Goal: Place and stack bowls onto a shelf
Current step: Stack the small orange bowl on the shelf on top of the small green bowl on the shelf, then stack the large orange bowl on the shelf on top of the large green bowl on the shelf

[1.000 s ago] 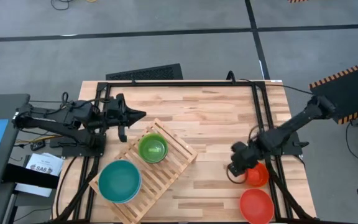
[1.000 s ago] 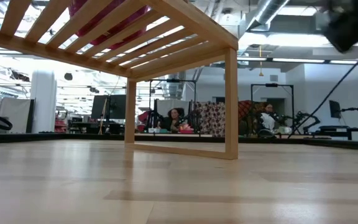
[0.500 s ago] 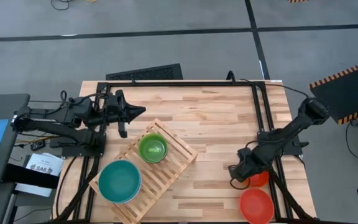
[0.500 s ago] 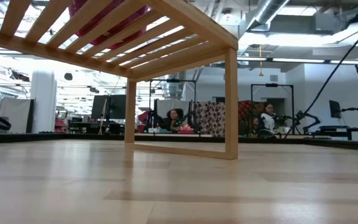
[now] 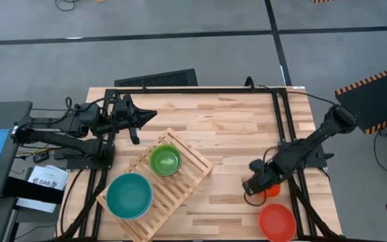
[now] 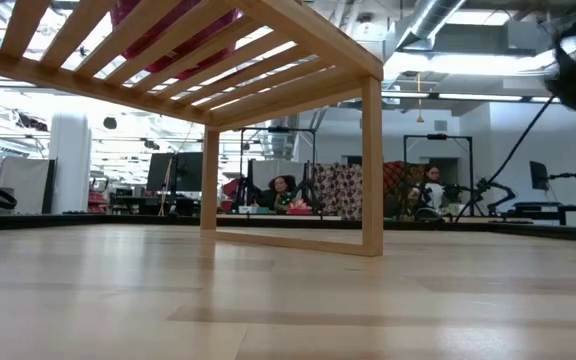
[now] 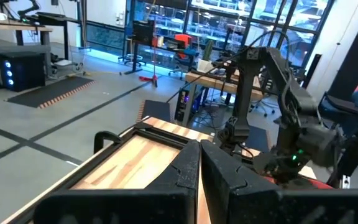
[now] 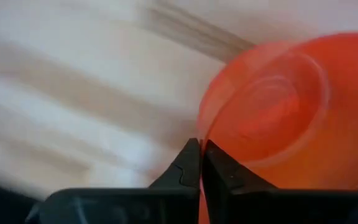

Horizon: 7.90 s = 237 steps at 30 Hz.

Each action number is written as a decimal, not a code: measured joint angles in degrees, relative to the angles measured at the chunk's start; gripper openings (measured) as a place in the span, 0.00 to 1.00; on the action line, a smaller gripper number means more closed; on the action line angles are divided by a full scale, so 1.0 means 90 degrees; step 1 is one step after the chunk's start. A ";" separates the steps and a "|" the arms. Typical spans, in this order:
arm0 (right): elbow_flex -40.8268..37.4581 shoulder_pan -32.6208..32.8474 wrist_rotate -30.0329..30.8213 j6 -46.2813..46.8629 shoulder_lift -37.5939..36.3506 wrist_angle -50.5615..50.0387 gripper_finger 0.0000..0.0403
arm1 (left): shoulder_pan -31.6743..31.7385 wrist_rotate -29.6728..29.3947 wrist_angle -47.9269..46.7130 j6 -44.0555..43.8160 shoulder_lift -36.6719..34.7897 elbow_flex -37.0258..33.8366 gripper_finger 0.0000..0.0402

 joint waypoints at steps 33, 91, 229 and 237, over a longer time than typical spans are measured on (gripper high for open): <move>0.9455 -0.2870 0.0603 -1.5184 0.3825 -0.1660 0.07 | -0.0002 -0.1361 -0.0017 -0.0236 0.0002 0.0002 0.00; 0.9478 -0.3670 0.0019 -1.3900 0.4153 -0.4735 0.54 | -0.0002 -0.1574 -0.0660 -0.0462 0.0052 0.0007 0.00; 0.5795 -0.1562 0.0668 -0.5200 0.2224 0.1718 0.06 | -0.2674 -0.3106 -0.4031 0.0114 0.0862 0.2455 0.00; 0.7942 -0.1666 0.1003 -0.5337 0.4059 0.2423 0.06 | -0.2679 -0.2428 -0.3928 0.0095 0.0782 0.2455 0.00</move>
